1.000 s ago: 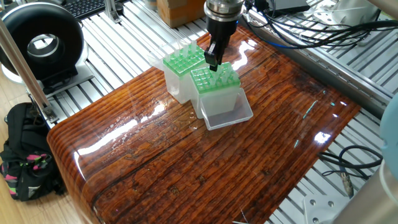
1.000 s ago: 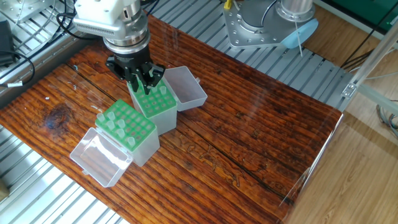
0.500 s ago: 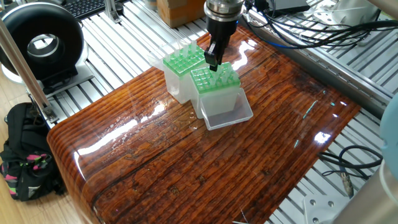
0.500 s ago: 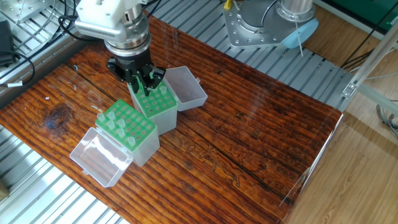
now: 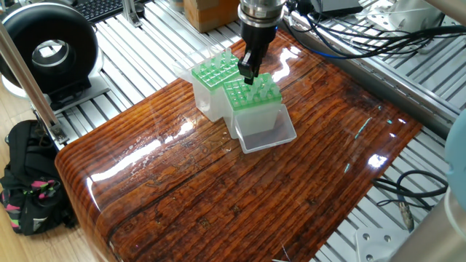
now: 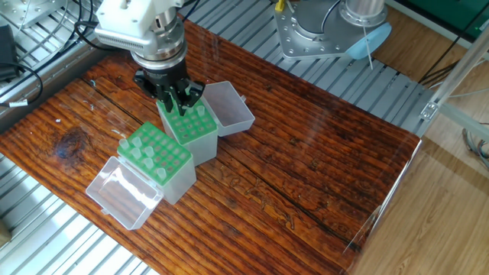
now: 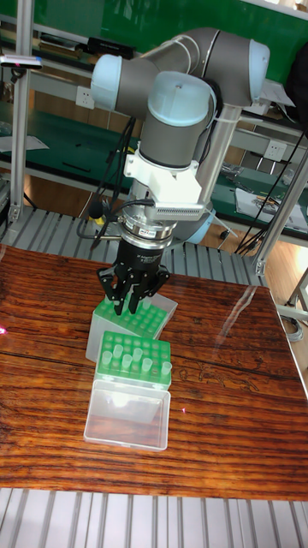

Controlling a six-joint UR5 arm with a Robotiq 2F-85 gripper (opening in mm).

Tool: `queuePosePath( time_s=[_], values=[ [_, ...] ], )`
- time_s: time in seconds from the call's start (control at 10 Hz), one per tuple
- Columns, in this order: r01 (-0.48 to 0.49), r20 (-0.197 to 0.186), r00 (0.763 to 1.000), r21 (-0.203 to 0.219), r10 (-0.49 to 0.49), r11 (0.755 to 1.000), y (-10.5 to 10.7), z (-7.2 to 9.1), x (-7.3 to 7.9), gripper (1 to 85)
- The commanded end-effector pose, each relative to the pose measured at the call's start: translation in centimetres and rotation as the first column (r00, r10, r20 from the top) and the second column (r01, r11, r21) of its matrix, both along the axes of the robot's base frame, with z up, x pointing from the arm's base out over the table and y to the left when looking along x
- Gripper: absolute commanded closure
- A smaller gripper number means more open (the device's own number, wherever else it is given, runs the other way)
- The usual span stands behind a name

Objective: Transfer all large pipette tips from one holder to another

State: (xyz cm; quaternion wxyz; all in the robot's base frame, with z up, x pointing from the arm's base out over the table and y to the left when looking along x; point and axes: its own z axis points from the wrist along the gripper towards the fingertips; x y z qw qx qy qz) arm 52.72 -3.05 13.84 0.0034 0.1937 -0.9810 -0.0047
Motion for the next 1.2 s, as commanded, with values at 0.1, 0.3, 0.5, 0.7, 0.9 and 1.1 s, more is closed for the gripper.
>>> queuePosePath(
  time_s=[0.1, 0.3, 0.5, 0.7, 0.9, 1.1],
  values=[
    [-0.005, -0.004, 1.000, 0.000, 0.005, 1.000, -0.13, 0.47, -0.08, 55.7],
    [-0.008, -0.005, 1.000, -0.011, 0.008, 1.000, -0.48, 0.49, 0.01, 56.3],
    [-0.008, -0.008, 1.000, -0.009, 0.008, 1.000, -0.45, 0.48, -0.04, 58.0],
    [-0.007, -0.014, 1.000, -0.001, 0.007, 1.000, -0.25, 0.48, -0.20, 58.7],
    [-0.008, -0.018, 1.000, -0.006, 0.008, 1.000, -0.38, 0.43, -0.32, 59.7],
    [-0.011, -0.014, 1.000, -0.003, 0.011, 1.000, -0.29, 0.41, -0.20, 60.0]
  ],
)
